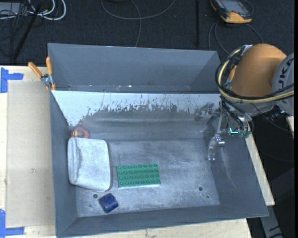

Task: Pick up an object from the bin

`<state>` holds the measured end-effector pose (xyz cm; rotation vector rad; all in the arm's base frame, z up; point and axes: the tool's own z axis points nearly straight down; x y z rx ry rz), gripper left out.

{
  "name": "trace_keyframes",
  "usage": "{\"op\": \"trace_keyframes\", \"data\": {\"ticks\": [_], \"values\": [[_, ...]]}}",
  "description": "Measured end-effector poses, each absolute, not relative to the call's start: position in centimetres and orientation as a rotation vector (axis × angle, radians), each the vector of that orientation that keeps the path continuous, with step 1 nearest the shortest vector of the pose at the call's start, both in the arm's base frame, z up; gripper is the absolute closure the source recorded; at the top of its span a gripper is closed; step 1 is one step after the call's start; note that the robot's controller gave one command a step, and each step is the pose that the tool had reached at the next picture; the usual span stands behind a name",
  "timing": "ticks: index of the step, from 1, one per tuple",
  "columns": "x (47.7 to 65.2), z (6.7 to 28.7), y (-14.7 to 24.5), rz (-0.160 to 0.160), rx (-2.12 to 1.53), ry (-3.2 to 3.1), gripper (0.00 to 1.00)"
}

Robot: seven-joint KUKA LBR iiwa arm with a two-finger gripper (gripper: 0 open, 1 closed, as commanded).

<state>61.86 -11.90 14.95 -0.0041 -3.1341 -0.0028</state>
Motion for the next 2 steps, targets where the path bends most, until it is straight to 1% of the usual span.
{"op": "trace_keyframes", "data": {"ticks": [1,2], "values": [[53.3,10.0,-2.8,-0.008,0.252,-3.122,0.0],[50.5,7.0,3.0,-0.003,0.268,-3.135,0.0]]}}
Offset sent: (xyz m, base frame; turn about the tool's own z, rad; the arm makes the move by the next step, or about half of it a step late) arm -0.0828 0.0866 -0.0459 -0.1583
